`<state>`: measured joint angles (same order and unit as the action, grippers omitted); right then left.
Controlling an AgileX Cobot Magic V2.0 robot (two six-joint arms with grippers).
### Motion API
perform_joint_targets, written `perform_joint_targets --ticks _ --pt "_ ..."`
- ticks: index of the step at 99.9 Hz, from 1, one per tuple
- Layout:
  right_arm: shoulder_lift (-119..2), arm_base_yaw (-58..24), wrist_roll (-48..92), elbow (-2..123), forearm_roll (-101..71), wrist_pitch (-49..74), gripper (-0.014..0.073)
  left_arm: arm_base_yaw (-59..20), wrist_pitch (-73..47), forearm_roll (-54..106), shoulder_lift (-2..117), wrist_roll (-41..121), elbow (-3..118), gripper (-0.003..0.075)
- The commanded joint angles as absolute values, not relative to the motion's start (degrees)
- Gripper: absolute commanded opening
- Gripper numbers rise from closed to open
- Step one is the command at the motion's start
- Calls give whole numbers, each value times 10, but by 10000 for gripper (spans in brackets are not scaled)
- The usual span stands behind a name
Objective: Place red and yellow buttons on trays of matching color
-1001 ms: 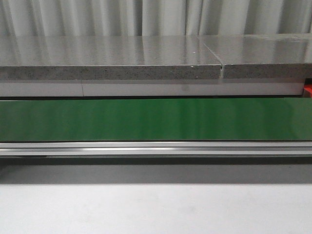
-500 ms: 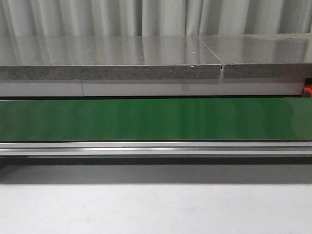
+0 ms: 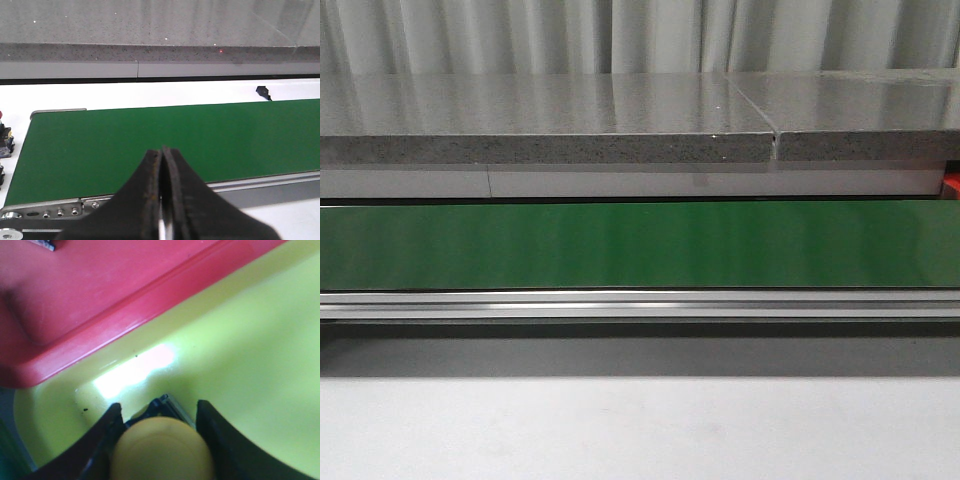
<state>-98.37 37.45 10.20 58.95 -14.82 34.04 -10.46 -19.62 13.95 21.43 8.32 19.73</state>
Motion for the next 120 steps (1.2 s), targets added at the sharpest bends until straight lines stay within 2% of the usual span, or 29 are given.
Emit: perform_joint_targets --ticks 1,11,20,44,89,120 --pt "-963 379 106 601 -149 336 377 -110 -153 144 217 83 212 -19" --pt "-959 379 106 601 -149 338 577 -110 -153 144 217 83 212 -19" --pt "-954 379 106 601 -149 335 649 -110 -153 144 217 83 212 -19" --pt "-899 356 112 601 -150 299 645 -110 -153 144 217 83 212 -19" --pt "-707 150 157 600 -149 298 645 -110 -153 144 217 83 212 -19" --pt "-545 103 165 508 -148 302 645 -110 -153 144 217 83 212 -19"
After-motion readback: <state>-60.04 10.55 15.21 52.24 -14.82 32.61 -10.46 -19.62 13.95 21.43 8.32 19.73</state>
